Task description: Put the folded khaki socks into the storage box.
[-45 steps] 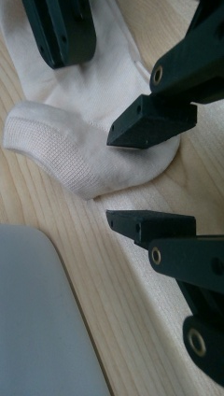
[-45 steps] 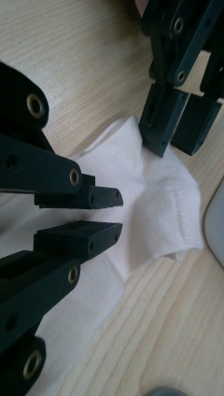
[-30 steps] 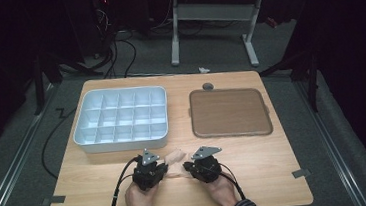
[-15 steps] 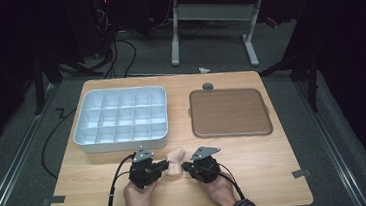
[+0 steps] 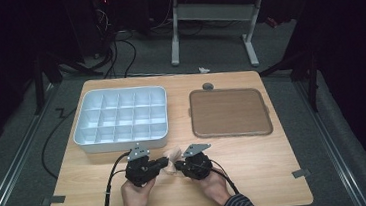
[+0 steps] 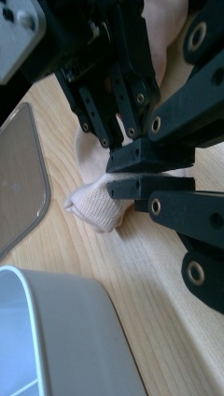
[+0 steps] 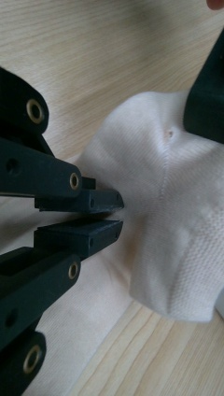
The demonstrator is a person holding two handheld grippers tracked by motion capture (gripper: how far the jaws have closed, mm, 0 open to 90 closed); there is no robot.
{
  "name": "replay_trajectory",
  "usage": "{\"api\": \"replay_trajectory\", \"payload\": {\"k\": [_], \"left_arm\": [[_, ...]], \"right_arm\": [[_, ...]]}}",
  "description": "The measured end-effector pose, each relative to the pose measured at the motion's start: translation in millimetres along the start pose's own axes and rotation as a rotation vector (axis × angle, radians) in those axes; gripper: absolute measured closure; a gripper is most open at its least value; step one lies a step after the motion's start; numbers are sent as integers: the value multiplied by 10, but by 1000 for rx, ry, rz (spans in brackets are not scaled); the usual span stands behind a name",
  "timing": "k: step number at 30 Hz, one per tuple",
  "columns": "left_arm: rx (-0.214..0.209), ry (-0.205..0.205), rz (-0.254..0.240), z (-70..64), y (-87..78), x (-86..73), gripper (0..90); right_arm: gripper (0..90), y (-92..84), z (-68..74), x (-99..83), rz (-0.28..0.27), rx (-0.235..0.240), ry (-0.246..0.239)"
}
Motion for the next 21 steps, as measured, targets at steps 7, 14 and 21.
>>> {"api": "replay_trajectory", "payload": {"k": [7,14,21], "left_arm": [[18,11,-8,19,-4,-8,864],[22,7,-14,57,-52,-7,864],[28,11,-7,54,-62,-15,864]], "right_arm": [[728,30,59,67,-2,-23,-5],[710,-266,63,58,-69,-51,7],[585,-615,-243,-87,-129,-165,80]]}}
Point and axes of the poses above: each handheld gripper's, and its own axes: y roughly forward along the jaws, x roughly out of its top, z roughly to its left, the point moved 6 cm from there along y, roughly forward along the jaws, and after that the axes turned 8 degrees about x, right-handed, at the moved point
